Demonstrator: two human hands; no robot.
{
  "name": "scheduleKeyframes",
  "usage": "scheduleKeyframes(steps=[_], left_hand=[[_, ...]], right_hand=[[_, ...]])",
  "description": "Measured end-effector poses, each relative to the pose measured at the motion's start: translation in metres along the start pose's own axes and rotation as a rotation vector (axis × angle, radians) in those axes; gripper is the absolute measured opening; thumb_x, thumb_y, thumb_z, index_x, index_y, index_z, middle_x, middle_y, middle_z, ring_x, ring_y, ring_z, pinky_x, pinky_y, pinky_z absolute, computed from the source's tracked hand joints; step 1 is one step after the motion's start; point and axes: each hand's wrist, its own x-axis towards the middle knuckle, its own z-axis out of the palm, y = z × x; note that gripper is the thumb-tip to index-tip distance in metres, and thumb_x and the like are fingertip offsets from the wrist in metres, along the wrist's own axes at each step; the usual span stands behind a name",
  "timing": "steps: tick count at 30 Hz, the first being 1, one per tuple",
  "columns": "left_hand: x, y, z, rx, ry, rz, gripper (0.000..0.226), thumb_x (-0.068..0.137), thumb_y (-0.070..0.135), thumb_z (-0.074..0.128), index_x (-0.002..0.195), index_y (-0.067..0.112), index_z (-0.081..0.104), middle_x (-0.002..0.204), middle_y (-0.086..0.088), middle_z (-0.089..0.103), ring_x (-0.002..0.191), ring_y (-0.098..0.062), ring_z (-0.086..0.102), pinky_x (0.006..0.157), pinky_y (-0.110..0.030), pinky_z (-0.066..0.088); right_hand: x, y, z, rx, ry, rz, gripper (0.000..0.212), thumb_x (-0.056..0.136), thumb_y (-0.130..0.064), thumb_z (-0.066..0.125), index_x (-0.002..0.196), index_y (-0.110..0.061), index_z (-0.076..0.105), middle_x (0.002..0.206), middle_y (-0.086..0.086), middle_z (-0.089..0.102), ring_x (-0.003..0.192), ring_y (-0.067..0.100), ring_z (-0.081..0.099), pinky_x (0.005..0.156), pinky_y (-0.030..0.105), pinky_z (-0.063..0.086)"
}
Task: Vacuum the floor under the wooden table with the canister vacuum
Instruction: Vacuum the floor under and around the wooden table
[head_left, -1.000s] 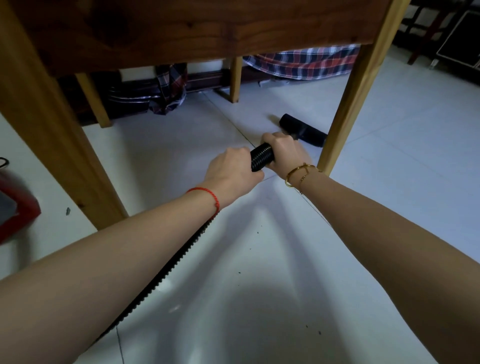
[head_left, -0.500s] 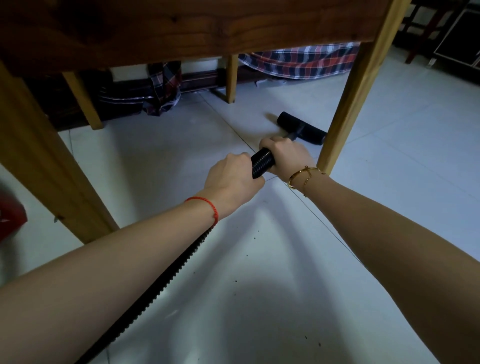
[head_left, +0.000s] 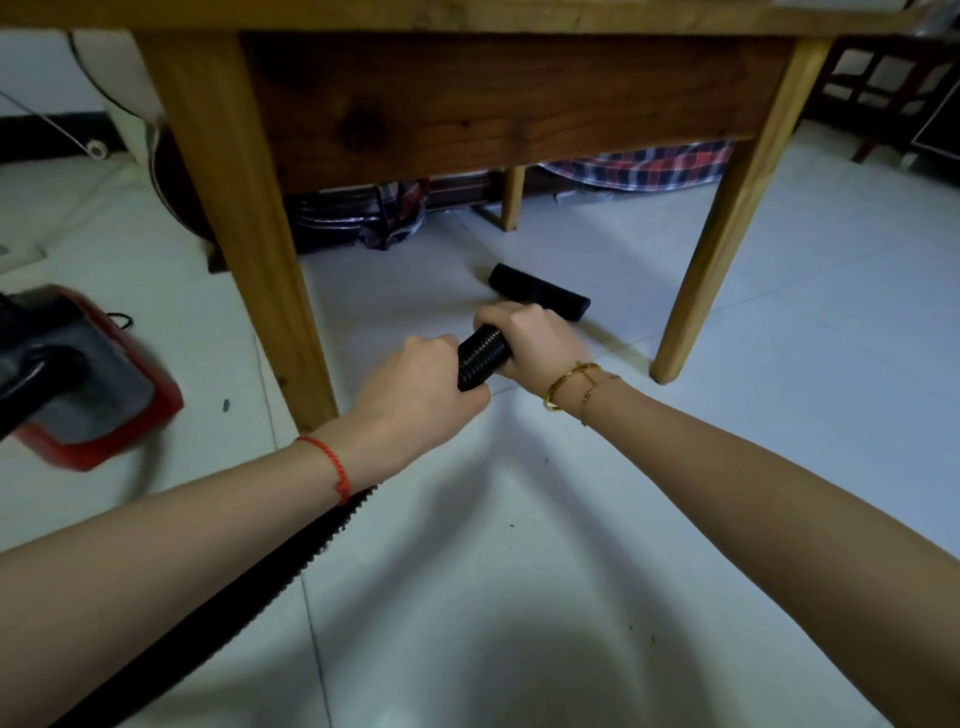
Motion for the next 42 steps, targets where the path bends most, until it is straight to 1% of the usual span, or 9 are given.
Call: scheduleKeyframes(steps=[3,7,11,16,21,30,37,40,42], left_hand=[[-0.028,-0.011,-0.013,0.013,0.005,-0.012,0.020,0.082,0.034,0.060,0.085,0.015,0.054,0.069,-0.002,0.055,0.062,-0.021,0.056,0.048,-0.030,0.041],[-0.061,-0.021,-0.026,0.036,0.008,-0.018,0.022,0.082,0.037,0.060,0.085,0.016,0.055,0.070,-0.003,0.057,0.063,-0.024,0.060,0.057,-0.036,0.051],[-0.082,-0.024,-0.031,0.057,0.027,-0.022,0.023,0.082,0.039,0.060,0.083,0.017,0.054,0.065,-0.002,0.055,0.058,-0.020,0.057,0.051,-0.032,0.046],[-0.082,-0.022,-0.033,0.039,0.031,-0.022,0.023,0.082,0.039,0.060,0.082,0.016,0.054,0.067,-0.003,0.056,0.062,-0.023,0.059,0.056,-0.036,0.051],[-0.057,-0.016,-0.025,-0.001,0.027,-0.050,0.022,0.083,0.034,0.061,0.083,0.013,0.056,0.070,-0.004,0.057,0.065,-0.024,0.060,0.059,-0.037,0.052],[0.028,-0.006,0.010,-0.089,0.036,-0.130,0.020,0.081,0.032,0.058,0.088,0.013,0.056,0.081,-0.007,0.064,0.070,-0.030,0.065,0.057,-0.031,0.048],[0.096,0.001,0.032,-0.072,0.082,-0.146,0.018,0.085,0.028,0.058,0.095,0.013,0.053,0.084,-0.005,0.054,0.073,-0.027,0.051,0.061,-0.030,0.038],[0.120,-0.001,0.041,-0.099,0.112,-0.155,0.022,0.085,0.028,0.057,0.100,0.011,0.056,0.087,-0.005,0.053,0.074,-0.026,0.050,0.063,-0.029,0.040],[0.133,-0.003,0.044,-0.093,0.136,-0.152,0.025,0.085,0.030,0.057,0.102,0.011,0.056,0.089,-0.005,0.051,0.075,-0.025,0.049,0.064,-0.029,0.039]], right_hand=[[-0.007,-0.026,0.000,0.013,0.000,-0.053,0.024,0.081,-0.021,0.065,0.102,-0.011,0.059,0.100,0.009,0.063,0.091,0.032,0.061,0.074,0.039,0.052],[-0.018,-0.053,0.001,0.046,0.013,-0.125,0.024,0.080,-0.020,0.067,0.101,-0.012,0.059,0.099,0.007,0.063,0.091,0.029,0.062,0.073,0.032,0.048],[-0.028,-0.069,-0.001,0.063,0.031,-0.196,0.026,0.079,-0.018,0.070,0.102,-0.010,0.060,0.099,0.006,0.064,0.092,0.027,0.061,0.072,0.025,0.040],[-0.026,-0.068,-0.005,0.094,0.027,-0.209,0.027,0.077,-0.014,0.069,0.102,-0.010,0.061,0.101,0.007,0.064,0.093,0.027,0.060,0.077,0.032,0.048],[-0.009,-0.049,0.003,0.154,0.025,-0.153,0.024,0.075,-0.009,0.069,0.098,-0.010,0.061,0.097,0.007,0.063,0.091,0.025,0.059,0.080,0.041,0.051],[0.044,0.013,0.025,0.193,-0.003,-0.058,0.025,0.077,-0.009,0.070,0.101,-0.011,0.063,0.102,0.009,0.063,0.094,0.024,0.057,0.086,0.031,0.046],[0.090,0.056,0.032,0.248,-0.087,0.124,0.023,0.085,-0.007,0.060,0.106,0.003,0.061,0.101,0.015,0.061,0.089,0.023,0.052,0.086,0.034,0.042],[0.111,0.069,0.034,0.171,-0.143,0.163,0.033,0.083,-0.008,0.061,0.116,-0.004,0.059,0.115,0.013,0.060,0.104,0.027,0.056,0.093,0.035,0.043],[0.119,0.073,0.034,0.182,-0.149,0.164,0.026,0.084,-0.010,0.059,0.110,-0.006,0.060,0.109,0.014,0.062,0.101,0.030,0.057,0.091,0.037,0.045]])
